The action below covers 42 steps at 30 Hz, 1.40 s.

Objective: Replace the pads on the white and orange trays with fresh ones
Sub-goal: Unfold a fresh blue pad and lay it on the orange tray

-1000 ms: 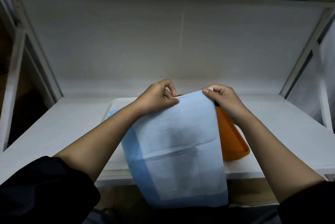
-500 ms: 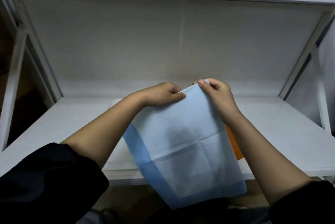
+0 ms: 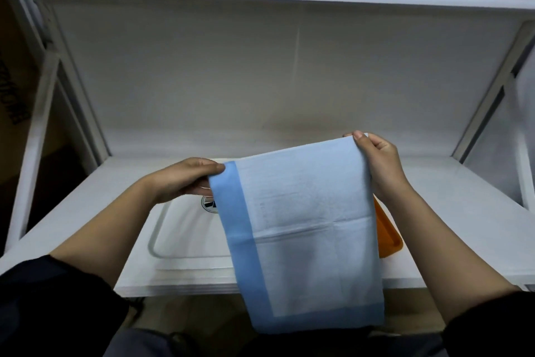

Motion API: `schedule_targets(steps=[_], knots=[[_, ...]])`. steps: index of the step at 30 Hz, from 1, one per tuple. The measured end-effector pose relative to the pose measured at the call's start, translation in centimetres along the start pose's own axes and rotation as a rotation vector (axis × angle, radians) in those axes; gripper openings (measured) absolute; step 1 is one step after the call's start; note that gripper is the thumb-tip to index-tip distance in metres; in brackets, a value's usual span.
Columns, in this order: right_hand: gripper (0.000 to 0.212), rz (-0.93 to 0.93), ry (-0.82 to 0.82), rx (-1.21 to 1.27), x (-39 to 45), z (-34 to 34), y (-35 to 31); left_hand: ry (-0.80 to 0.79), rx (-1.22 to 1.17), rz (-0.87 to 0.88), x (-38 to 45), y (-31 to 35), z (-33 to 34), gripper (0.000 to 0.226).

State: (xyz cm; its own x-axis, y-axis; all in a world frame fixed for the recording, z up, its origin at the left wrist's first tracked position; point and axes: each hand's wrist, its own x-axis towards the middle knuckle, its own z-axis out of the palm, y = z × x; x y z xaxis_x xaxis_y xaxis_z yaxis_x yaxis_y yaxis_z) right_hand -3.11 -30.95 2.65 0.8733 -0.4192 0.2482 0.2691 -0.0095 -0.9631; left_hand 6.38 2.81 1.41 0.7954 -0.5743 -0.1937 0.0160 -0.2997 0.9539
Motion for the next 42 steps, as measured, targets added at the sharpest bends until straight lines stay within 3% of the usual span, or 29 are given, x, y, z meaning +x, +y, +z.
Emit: schedule_targets(steps=[3, 7, 9, 12, 14, 18, 20, 23, 26, 33, 37, 40, 42], knots=[[0.018, -0.015, -0.005, 0.069, -0.2, -0.3, 0.0, -0.042, -0.311, 0.015, 0.7, -2.1, 1.9, 0.077], [0.018, -0.038, 0.004, 0.087, -0.2, -0.6, -0.4, -0.036, -0.442, 0.035, 1.7, -4.3, 5.2, 0.086], [0.018, -0.047, 0.004, 0.08, -0.1, -0.9, -0.5, 0.008, -0.497, 0.053, 2.1, -4.8, 6.0, 0.075], [0.024, -0.042, 0.057, 0.071, 0.6, -1.7, -0.8, 0.145, -0.487, 0.074, 2.8, -4.3, 6.4, 0.036], [0.033, -0.018, 0.044, 0.008, 1.2, -3.1, -0.4, 0.254, -0.462, 0.092, 3.5, -3.2, 6.6, 0.025], [0.053, 0.271, -0.34, -0.068, 0.5, -6.4, 4.7, 0.393, -0.442, 0.082, 4.6, -1.6, 7.3, 0.015], [0.047, 0.458, -0.438, -0.212, -1.1, -6.5, 8.0, 0.414, -0.414, 0.059, 5.2, -1.6, 7.6, 0.012], [0.026, 0.422, -0.293, -0.288, -1.7, -5.6, 9.8, 0.476, -0.369, 0.027, 6.0, -2.0, 7.7, 0.011], [0.02, 0.349, -0.155, -0.278, -0.7, -5.7, 9.1, 0.529, -0.219, 0.012, 6.9, -2.3, 7.6, 0.009], [0.026, 0.23, -0.096, -0.589, 3.4, -7.1, 10.6, 0.527, -0.123, -0.024, 11.4, -3.4, 8.2, 0.017], [0.022, 0.226, 0.004, -0.643, 6.1, -8.2, 13.1, 0.502, -0.05, -0.087, 15.4, -4.6, 8.8, 0.023], [0.015, 0.245, 0.131, -0.64, 7.7, -8.6, 15.1, 0.491, -0.178, -0.181, 17.9, -5.0, 9.5, 0.025], [0.016, 0.261, 0.19, -0.65, 8.4, -8.8, 16.3, 0.37, -0.334, -0.257, 18.4, -5.2, 9.8, 0.029]])
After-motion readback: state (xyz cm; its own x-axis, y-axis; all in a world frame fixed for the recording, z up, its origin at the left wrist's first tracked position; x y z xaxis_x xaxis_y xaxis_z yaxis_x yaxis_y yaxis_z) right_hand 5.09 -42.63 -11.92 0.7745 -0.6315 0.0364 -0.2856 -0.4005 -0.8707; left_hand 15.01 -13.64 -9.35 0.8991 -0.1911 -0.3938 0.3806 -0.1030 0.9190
